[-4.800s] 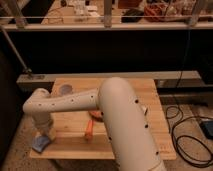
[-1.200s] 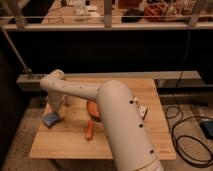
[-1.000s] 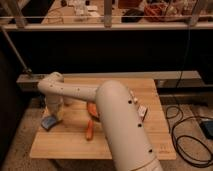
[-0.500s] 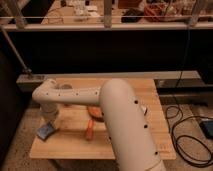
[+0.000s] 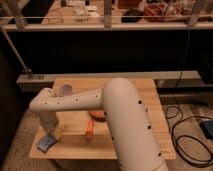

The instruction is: Wipe the white sponge on the table

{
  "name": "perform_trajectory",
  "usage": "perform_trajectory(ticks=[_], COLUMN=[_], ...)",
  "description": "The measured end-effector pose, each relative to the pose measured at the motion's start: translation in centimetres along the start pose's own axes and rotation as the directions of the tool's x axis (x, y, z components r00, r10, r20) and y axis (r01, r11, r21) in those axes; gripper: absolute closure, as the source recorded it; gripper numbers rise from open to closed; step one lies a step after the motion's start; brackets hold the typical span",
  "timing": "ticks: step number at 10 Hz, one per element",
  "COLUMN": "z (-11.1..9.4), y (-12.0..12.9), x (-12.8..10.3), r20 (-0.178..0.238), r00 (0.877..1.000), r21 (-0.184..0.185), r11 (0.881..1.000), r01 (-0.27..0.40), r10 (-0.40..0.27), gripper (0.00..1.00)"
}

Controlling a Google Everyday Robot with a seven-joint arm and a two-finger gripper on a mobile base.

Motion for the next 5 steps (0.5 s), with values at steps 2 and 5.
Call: perform_trajectory(ticks=[2, 5], z=[0.0, -0.6], y=[2.7, 6.0], x=[0.2, 0.2], r20=[-0.001, -0.007], r00=[1.0, 0.997], r21=[-0.018, -0.029], r11=[0.999, 0.996], r01=[-0.026, -0.079], r10=[0.026, 0.079], gripper=[0.59, 0.59])
